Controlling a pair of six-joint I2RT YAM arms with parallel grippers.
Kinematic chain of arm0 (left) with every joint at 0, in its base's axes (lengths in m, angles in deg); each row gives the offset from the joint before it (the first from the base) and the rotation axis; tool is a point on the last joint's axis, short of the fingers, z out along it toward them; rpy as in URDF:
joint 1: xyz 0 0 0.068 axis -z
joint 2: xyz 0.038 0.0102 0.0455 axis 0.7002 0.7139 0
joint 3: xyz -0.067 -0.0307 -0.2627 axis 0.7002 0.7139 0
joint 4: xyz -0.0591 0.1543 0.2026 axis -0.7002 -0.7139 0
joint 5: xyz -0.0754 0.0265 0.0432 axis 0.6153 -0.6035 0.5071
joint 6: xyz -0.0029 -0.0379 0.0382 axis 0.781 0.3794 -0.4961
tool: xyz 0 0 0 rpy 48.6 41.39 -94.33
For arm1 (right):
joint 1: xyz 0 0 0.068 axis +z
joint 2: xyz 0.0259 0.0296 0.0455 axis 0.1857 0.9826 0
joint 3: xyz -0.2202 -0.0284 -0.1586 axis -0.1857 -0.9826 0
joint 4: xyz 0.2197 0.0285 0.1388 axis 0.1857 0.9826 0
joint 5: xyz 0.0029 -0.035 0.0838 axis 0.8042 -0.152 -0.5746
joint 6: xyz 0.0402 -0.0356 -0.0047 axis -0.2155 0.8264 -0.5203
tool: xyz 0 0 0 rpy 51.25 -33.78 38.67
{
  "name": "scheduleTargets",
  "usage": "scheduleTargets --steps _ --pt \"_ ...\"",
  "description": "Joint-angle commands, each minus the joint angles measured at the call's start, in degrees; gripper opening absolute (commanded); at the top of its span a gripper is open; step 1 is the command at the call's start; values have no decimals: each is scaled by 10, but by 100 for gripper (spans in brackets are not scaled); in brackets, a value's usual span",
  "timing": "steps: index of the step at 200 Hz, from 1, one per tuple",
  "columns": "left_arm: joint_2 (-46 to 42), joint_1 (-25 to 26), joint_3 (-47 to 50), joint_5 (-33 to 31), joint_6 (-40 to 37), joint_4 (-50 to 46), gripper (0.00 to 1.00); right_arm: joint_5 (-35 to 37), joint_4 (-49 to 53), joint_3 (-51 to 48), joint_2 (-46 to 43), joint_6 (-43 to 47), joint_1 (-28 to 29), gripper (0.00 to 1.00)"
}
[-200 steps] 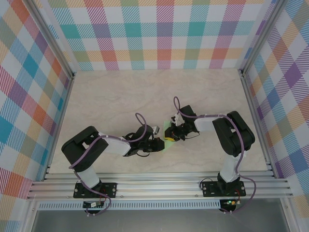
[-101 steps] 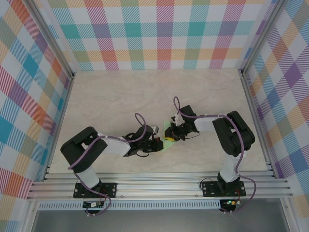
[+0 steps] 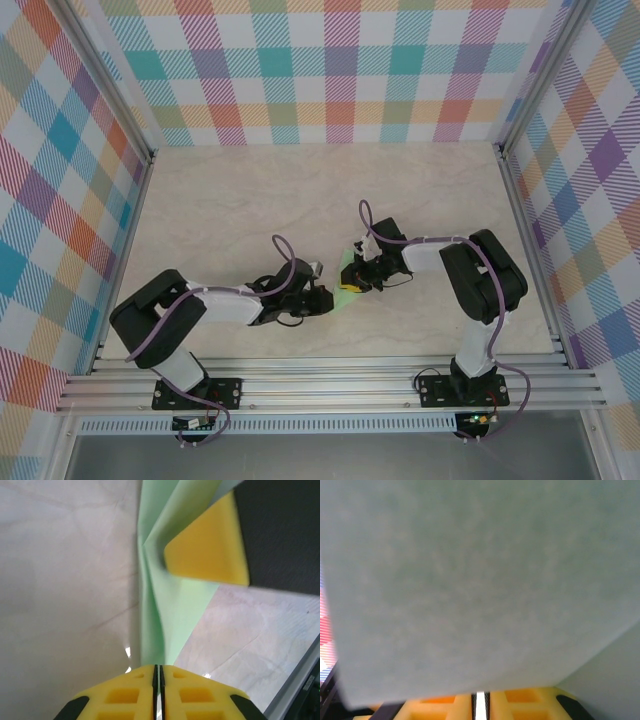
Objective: Fold a paper plane with a square sheet of paper (pick it up from the middle)
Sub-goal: Fourth fold the wing at the center of the table.
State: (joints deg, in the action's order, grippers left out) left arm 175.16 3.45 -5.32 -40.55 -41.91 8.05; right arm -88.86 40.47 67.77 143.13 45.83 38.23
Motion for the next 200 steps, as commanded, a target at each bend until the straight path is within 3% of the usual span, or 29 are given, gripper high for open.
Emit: scheduleTargets --steps 1,37,64,143,200 --pt "-37 2 12 0 -1 -43 19 46 11 5 17 1 -5 15" --pt "-77 3 11 -15 5 -55 24 45 12 7 16 0 -5 15" --pt "-88 2 -20 -4 -7 -74 19 45 12 7 15 0 -5 15" --pt "38 4 -89 41 -15 -3 13 44 13 8 19 2 -5 15" --pt "64 3 -30 36 13 47 13 46 15 5 22 5 -5 15"
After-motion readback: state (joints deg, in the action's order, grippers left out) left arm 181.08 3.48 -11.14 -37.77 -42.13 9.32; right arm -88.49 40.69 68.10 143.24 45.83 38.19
